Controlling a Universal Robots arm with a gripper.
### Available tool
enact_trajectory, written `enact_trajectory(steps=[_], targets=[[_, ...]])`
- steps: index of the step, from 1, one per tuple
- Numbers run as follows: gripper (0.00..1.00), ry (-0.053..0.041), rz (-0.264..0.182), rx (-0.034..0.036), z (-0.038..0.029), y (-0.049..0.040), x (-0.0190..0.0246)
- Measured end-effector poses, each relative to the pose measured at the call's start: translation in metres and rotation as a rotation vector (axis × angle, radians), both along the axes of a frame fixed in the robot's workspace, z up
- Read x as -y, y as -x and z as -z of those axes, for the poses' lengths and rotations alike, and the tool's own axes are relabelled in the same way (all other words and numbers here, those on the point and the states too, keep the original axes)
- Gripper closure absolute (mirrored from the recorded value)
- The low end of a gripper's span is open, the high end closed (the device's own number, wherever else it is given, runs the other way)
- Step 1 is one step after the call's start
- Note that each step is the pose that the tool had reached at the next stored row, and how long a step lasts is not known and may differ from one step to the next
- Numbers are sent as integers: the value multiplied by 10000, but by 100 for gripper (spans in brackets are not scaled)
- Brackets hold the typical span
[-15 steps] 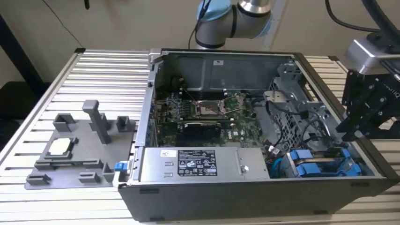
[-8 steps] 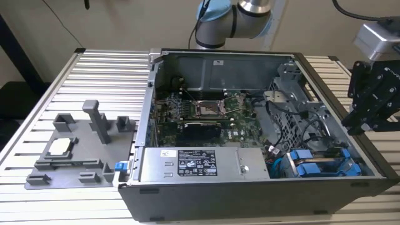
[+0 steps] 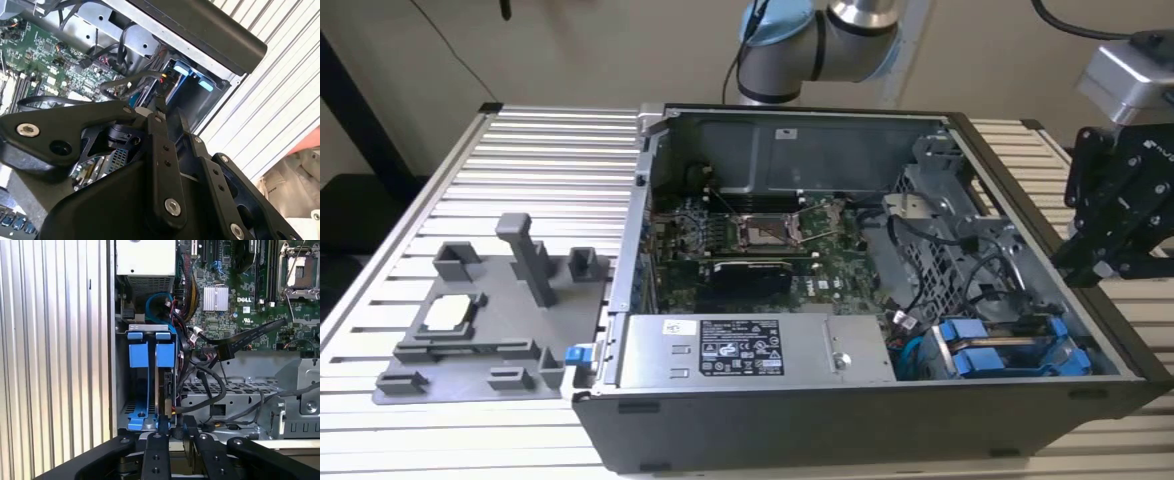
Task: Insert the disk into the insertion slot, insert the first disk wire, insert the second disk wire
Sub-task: 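Insert the first disk wire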
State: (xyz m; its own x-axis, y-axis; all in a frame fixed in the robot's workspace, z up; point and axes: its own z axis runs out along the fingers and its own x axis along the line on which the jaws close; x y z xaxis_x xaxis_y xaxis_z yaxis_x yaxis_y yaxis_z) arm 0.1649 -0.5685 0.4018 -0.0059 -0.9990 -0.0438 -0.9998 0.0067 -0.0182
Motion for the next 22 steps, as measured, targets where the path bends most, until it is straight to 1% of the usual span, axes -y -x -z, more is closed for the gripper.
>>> enact_trajectory(steps=[1, 2, 9, 13, 14, 19, 22], targets=[[73, -1, 1, 0, 0, 0, -13], [73, -3, 2, -1, 1, 0, -34], [73, 4, 12, 0, 1, 0, -229], [73, 5, 18, 0, 1, 0, -320], [73, 5, 20, 0, 1, 0, -332], [73, 9, 42, 0, 3, 6, -365], [73, 12, 53, 0, 5, 46, -380]])
